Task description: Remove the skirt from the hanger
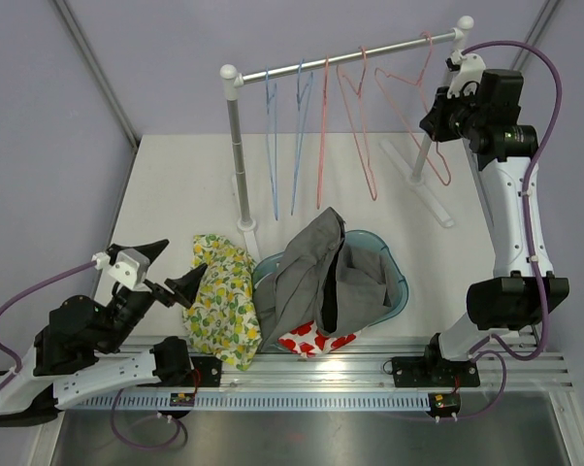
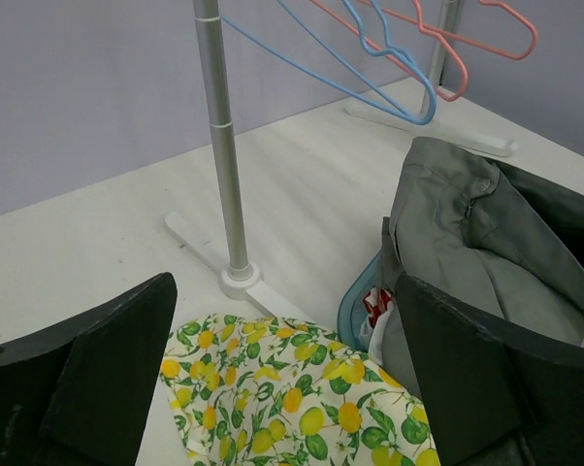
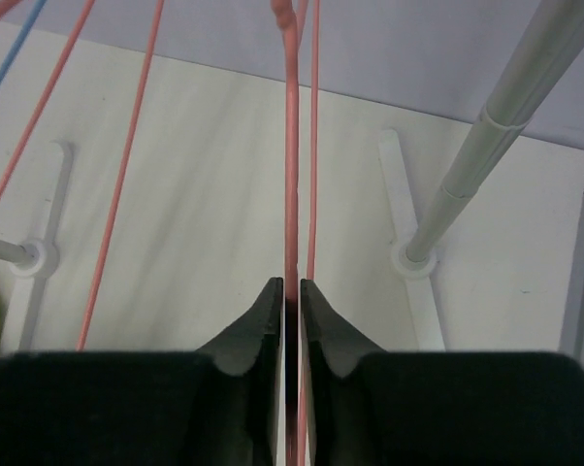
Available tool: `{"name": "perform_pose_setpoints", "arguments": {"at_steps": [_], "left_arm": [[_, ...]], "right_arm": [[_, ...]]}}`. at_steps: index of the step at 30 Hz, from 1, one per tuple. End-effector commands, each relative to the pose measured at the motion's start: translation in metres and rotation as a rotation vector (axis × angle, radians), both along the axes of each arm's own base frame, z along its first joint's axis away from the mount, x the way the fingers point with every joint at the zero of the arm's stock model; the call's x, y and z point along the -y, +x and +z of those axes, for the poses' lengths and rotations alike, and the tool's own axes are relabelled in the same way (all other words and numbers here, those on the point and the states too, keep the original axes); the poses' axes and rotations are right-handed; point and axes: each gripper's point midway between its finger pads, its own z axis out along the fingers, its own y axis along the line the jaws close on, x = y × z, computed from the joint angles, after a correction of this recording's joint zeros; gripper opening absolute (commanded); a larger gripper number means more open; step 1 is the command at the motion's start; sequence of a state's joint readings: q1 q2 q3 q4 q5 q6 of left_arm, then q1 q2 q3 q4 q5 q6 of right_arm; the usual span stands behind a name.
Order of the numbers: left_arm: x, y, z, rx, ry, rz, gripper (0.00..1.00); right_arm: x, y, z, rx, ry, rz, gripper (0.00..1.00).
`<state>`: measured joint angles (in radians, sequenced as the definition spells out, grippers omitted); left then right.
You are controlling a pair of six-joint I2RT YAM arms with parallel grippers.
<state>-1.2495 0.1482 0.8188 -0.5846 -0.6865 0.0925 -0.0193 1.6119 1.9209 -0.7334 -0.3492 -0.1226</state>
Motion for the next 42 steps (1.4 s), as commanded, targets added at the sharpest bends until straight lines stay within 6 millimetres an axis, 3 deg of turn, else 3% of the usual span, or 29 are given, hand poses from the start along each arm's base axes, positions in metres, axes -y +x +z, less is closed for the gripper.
{"name": "perform_pose_setpoints", "arguments": {"at_steps": [1, 3, 4, 5, 6, 10, 12, 13, 14, 15, 17, 18, 21, 22, 24, 25, 27, 28, 29, 32, 34, 35, 40, 42], "left_arm": [[0.006, -0.003, 0.004, -0.031, -0.049, -0.024, 0.99], [0.007, -0.002, 0.000, -0.046, -0.039, -0.021, 0.99], [0.009, -0.002, 0.000, -0.054, -0.031, -0.018, 0.99], [0.009, -0.002, -0.001, -0.059, -0.027, -0.016, 0.99], [0.010, -0.001, -0.003, -0.067, -0.013, -0.013, 0.99], [0.011, 0.000, 0.001, -0.067, -0.013, -0.007, 0.99], [0.011, 0.001, 0.005, -0.062, -0.025, 0.001, 0.99], [0.009, 0.002, 0.009, -0.058, -0.037, 0.008, 0.99], [0.007, 0.002, 0.012, -0.057, -0.042, 0.017, 0.99], [0.007, 0.002, 0.014, -0.076, -0.077, 0.022, 0.99], [0.003, 0.003, 0.017, -0.096, -0.109, 0.046, 0.99], [-0.003, 0.003, 0.024, -0.099, -0.140, 0.063, 0.99], [-0.014, 0.003, 0.035, -0.125, -0.208, 0.098, 0.99], [-0.019, 0.005, 0.036, -0.131, -0.219, 0.128, 0.99], [-0.024, 0.006, 0.038, -0.138, -0.243, 0.151, 0.99], [-0.028, 0.007, 0.038, -0.140, -0.258, 0.172, 0.99], [-0.032, 0.007, 0.038, -0.144, -0.282, 0.184, 0.99], [-0.034, 0.009, 0.038, -0.146, -0.286, 0.201, 0.99], [-0.036, 0.009, 0.037, -0.151, -0.298, 0.206, 0.99], [-0.042, 0.009, 0.036, -0.150, -0.311, 0.231, 0.99], [-0.046, 0.009, 0.036, -0.151, -0.312, 0.242, 0.99], [-0.047, 0.009, 0.036, -0.151, -0.312, 0.245, 0.99], [-0.051, 0.008, 0.035, -0.153, -0.319, 0.244, 0.99], [-0.052, 0.007, 0.033, -0.154, -0.325, 0.242, 0.99]], "right_arm": [[0.004, -0.006, 0.016, 0.065, -0.052, -0.008, 0.21], [0.006, -0.019, 0.025, 0.089, -0.088, 0.000, 0.44], [0.007, -0.026, 0.029, 0.099, -0.103, 0.001, 0.72], [0.011, -0.033, 0.033, 0.117, -0.149, 0.006, 0.86], [0.013, -0.050, 0.047, 0.157, -0.176, 0.008, 0.94], [-0.011, -0.109, 0.060, 0.228, -0.271, 0.237, 0.99], [-0.057, -0.155, 0.050, 0.251, -0.251, 0.551, 0.99], [-0.092, -0.193, 0.038, 0.266, -0.230, 0.810, 1.00], [-0.095, -0.200, 0.032, 0.261, -0.231, 0.856, 0.99], [-0.122, -0.221, 0.021, 0.253, -0.224, 0.989, 1.00], [-0.145, -0.234, 0.000, 0.246, -0.229, 1.110, 0.99], [-0.167, -0.250, -0.005, 0.251, -0.214, 1.213, 0.99], [-0.202, -0.258, -0.031, 0.162, -0.223, 1.332, 0.99], [-0.222, -0.274, -0.044, 0.121, -0.272, 1.388, 0.99], [-0.256, -0.270, -0.065, 0.044, -0.300, 1.377, 0.97], [-0.275, -0.288, -0.074, -0.002, -0.315, 1.402, 0.94], [-0.308, -0.295, -0.093, -0.054, -0.315, 1.412, 0.93], [-0.319, -0.294, -0.100, -0.103, -0.306, 1.344, 0.92], [-0.343, -0.302, -0.106, -0.095, -0.286, 1.354, 0.92], [-0.381, -0.295, -0.115, -0.193, -0.179, 1.182, 0.92], [-0.399, -0.281, -0.119, -0.260, -0.090, 1.000, 0.94], [-0.405, -0.280, -0.133, -0.305, -0.081, 0.943, 0.98], [-0.410, -0.262, -0.168, -0.345, -0.061, 0.640, 0.99], [-0.412, -0.265, -0.185, -0.388, -0.086, 0.612, 0.99]]}}
